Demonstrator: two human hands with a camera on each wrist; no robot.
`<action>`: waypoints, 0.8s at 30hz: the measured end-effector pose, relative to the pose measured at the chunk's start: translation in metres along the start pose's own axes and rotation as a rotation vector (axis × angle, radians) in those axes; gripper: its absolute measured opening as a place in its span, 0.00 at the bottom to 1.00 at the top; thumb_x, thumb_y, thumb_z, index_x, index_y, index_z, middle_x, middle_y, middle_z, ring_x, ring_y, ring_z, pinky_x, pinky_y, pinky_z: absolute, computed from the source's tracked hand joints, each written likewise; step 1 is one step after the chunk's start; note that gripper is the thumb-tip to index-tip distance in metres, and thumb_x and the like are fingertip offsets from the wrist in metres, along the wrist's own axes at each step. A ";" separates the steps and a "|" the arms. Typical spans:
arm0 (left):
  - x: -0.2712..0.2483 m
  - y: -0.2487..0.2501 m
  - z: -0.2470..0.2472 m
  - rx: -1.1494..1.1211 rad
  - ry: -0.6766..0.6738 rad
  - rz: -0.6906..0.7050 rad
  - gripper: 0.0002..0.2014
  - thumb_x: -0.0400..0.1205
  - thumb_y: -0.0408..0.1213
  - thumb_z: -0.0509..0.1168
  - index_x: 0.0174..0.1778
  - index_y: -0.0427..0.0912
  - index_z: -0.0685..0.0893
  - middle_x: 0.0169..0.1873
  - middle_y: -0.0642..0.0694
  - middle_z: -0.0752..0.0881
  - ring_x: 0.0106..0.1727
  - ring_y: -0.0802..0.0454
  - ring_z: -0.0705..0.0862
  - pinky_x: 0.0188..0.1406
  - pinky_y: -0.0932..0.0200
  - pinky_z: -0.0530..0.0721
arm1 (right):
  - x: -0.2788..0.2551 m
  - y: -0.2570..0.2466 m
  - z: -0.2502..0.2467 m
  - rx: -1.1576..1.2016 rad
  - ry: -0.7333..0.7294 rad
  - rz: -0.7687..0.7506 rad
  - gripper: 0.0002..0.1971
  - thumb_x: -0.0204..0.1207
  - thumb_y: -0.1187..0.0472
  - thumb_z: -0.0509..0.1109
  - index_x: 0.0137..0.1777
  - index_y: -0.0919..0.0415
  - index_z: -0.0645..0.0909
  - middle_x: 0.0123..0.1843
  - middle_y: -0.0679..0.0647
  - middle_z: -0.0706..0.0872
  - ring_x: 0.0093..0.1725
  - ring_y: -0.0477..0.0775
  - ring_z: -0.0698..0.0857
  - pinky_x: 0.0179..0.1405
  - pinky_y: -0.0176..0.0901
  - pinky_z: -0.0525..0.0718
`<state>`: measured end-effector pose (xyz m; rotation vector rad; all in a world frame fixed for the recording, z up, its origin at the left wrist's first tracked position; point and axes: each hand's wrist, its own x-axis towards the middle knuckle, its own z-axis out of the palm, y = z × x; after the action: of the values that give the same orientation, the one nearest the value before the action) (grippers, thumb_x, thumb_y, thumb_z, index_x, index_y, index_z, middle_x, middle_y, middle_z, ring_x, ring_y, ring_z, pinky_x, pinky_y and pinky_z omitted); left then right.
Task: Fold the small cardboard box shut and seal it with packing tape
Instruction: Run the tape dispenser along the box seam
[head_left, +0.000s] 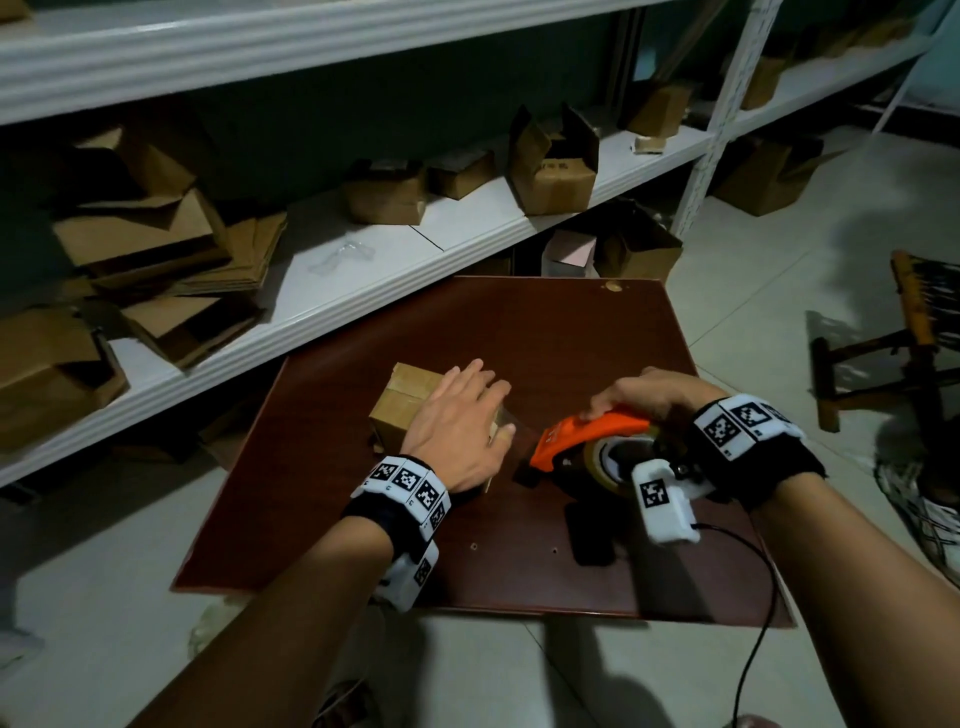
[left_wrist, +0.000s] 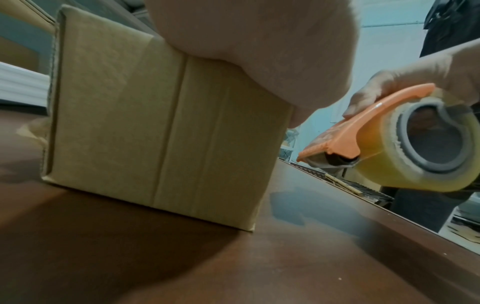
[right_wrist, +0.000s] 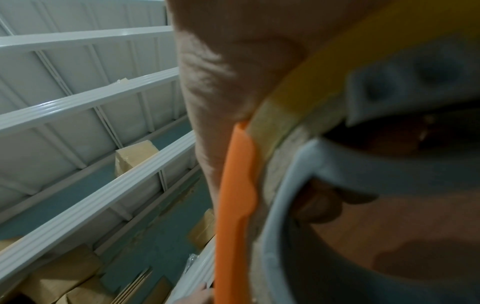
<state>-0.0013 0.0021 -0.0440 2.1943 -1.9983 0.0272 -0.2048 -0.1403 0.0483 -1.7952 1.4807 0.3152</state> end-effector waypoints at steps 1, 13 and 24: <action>0.000 0.001 0.000 -0.001 -0.002 -0.001 0.32 0.88 0.58 0.54 0.88 0.47 0.69 0.88 0.46 0.69 0.94 0.49 0.54 0.94 0.47 0.47 | 0.001 -0.001 0.000 -0.002 -0.007 0.003 0.24 0.67 0.41 0.83 0.48 0.58 0.81 0.47 0.57 0.85 0.46 0.59 0.86 0.46 0.47 0.80; 0.001 0.002 0.000 0.008 -0.026 0.002 0.33 0.89 0.58 0.54 0.88 0.47 0.68 0.88 0.46 0.69 0.94 0.49 0.54 0.94 0.47 0.46 | 0.002 -0.007 0.001 -0.025 0.022 -0.012 0.20 0.68 0.43 0.82 0.44 0.58 0.82 0.48 0.59 0.87 0.47 0.60 0.86 0.52 0.49 0.80; -0.002 0.001 -0.003 0.009 -0.090 -0.025 0.57 0.75 0.84 0.33 0.89 0.47 0.66 0.89 0.46 0.68 0.94 0.49 0.51 0.94 0.44 0.46 | 0.013 0.019 0.000 -0.121 0.347 -0.014 0.21 0.76 0.44 0.75 0.45 0.64 0.80 0.52 0.64 0.85 0.50 0.66 0.84 0.48 0.49 0.79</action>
<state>-0.0024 0.0042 -0.0410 2.2637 -2.0207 -0.0671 -0.2184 -0.1500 0.0332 -2.0326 1.7154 0.0889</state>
